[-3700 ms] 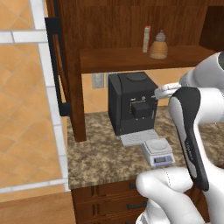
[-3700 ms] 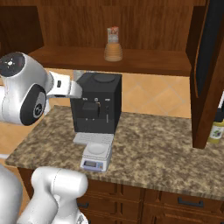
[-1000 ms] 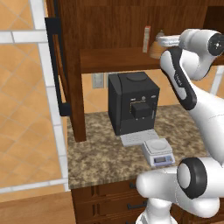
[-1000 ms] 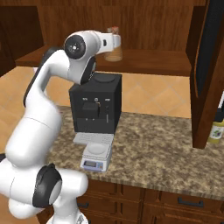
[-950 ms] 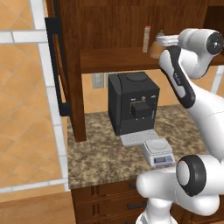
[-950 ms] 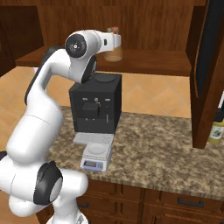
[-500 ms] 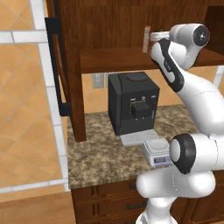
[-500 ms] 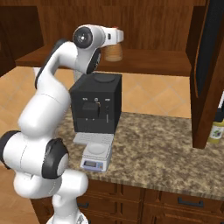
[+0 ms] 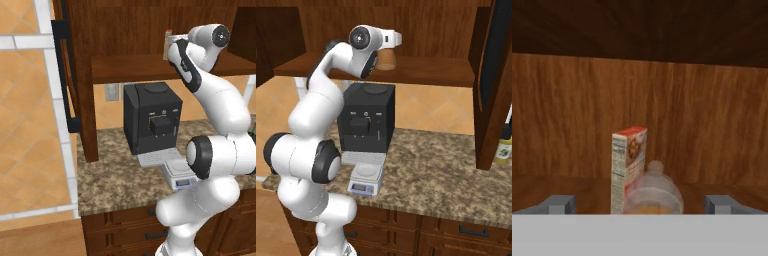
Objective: Pick the honey bottle and place it on the digital scale for weighing, and close the cabinet.
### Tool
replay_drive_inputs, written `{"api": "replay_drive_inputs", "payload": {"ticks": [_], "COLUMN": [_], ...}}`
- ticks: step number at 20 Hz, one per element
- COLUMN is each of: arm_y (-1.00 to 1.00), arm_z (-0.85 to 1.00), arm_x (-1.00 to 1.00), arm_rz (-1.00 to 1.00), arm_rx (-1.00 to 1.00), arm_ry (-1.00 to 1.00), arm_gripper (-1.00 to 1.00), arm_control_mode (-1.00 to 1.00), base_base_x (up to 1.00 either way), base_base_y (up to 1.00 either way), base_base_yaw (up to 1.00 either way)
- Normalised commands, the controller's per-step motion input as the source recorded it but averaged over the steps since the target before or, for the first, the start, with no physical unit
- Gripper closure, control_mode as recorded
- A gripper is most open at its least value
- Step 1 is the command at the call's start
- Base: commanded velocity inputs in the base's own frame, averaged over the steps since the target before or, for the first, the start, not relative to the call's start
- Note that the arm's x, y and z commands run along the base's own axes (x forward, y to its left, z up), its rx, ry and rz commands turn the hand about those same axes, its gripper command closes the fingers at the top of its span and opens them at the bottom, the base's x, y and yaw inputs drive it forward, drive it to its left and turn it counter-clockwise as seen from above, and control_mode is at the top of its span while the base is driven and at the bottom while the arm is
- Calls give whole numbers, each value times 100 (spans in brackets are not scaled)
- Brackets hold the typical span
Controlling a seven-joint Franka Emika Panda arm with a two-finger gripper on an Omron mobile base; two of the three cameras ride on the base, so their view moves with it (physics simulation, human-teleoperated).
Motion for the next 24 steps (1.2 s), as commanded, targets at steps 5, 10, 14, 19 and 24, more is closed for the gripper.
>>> {"api": "replay_drive_inputs", "payload": {"ticks": [5,10,14,19,24], "arm_y": [-9,-5,-6,0,0], "arm_z": [-19,-32,-38,-3,21], "arm_x": [42,31,21,-41,-76], "arm_rz": [0,2,3,4,0], "arm_rx": [0,0,0,0,0], "arm_ry": [2,2,2,0,0], "arm_gripper": [-100,100,100,100,100], "arm_control_mode": [-100,-100,-100,-100,-100], "base_base_x": [0,0,0,0,0], "base_base_y": [0,0,0,0,0], "base_base_yaw": [0,0,0,0,0]}}
